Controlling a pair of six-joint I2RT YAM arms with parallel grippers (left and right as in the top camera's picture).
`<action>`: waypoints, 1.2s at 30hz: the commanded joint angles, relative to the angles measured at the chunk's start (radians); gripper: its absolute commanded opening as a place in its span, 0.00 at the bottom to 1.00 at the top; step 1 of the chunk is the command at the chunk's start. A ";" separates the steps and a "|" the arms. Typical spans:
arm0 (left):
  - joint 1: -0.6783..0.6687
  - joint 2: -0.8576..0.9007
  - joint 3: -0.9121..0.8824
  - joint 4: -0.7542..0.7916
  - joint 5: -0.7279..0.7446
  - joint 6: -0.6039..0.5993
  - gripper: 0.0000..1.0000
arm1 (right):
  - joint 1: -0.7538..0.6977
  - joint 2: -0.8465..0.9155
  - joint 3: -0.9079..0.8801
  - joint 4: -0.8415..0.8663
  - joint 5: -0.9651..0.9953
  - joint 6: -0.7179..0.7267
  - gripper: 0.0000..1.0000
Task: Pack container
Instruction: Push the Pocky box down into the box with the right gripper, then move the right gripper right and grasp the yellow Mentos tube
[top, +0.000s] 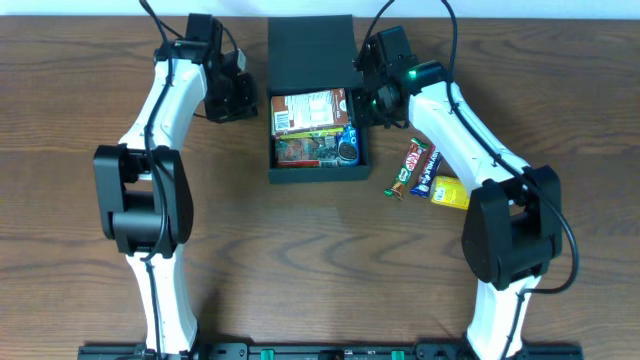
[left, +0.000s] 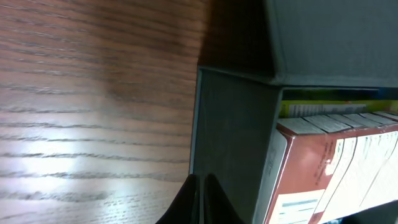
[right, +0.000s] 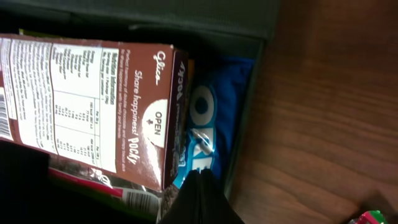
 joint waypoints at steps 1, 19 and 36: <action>0.003 0.040 -0.010 0.005 0.056 -0.002 0.06 | 0.003 0.009 -0.006 0.009 0.007 0.023 0.01; -0.019 0.072 -0.010 0.062 0.107 -0.012 0.06 | 0.029 0.053 -0.006 0.044 -0.035 0.046 0.01; -0.037 0.072 -0.010 0.072 0.106 -0.012 0.06 | 0.050 0.053 -0.005 0.057 0.021 0.045 0.01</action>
